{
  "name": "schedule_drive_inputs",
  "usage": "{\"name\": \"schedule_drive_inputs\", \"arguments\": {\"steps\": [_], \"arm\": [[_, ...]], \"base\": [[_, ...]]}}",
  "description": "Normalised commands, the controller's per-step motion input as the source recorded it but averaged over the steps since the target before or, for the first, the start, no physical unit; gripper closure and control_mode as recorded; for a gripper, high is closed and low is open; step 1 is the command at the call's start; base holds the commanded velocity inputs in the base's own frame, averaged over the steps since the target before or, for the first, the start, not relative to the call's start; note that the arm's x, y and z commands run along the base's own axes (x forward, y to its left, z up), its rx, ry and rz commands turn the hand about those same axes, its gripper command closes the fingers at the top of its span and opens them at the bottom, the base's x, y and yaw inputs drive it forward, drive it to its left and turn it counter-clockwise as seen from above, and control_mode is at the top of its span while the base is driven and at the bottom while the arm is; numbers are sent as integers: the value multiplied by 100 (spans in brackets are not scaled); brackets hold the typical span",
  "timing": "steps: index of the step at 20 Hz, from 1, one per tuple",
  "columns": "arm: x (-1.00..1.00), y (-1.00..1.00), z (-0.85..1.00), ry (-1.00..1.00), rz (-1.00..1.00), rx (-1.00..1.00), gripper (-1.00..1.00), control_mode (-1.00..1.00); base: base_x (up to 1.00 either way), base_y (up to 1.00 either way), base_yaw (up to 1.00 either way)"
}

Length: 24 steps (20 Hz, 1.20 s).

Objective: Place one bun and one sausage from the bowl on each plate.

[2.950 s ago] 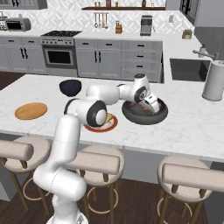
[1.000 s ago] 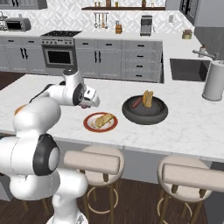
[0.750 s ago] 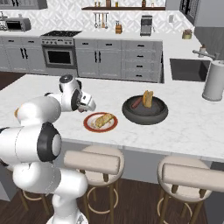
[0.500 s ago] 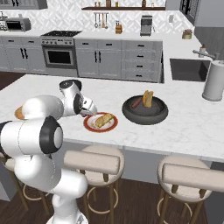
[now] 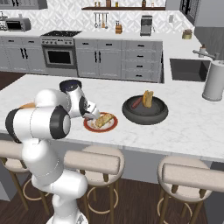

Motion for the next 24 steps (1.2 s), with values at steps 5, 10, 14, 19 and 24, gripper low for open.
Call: {"name": "schedule_drive_inputs", "arguments": {"steps": [5, 10, 14, 19, 24], "arm": [[0, -10, 0, -3, 0, 0, -100, -100], [0, -14, 8, -8, -1, 0, -100, -100], [-44, -61, 96, -36, 0, 5, -100, -100], [-51, -100, 100, -12, 0, 7, -100, -100], [-7, -100, 98, 5, 0, 12, -100, -100]], "base": [[0, 0, 0], [0, 0, 0], [0, 0, 0], [0, 0, 0], [0, 0, 0]]}}
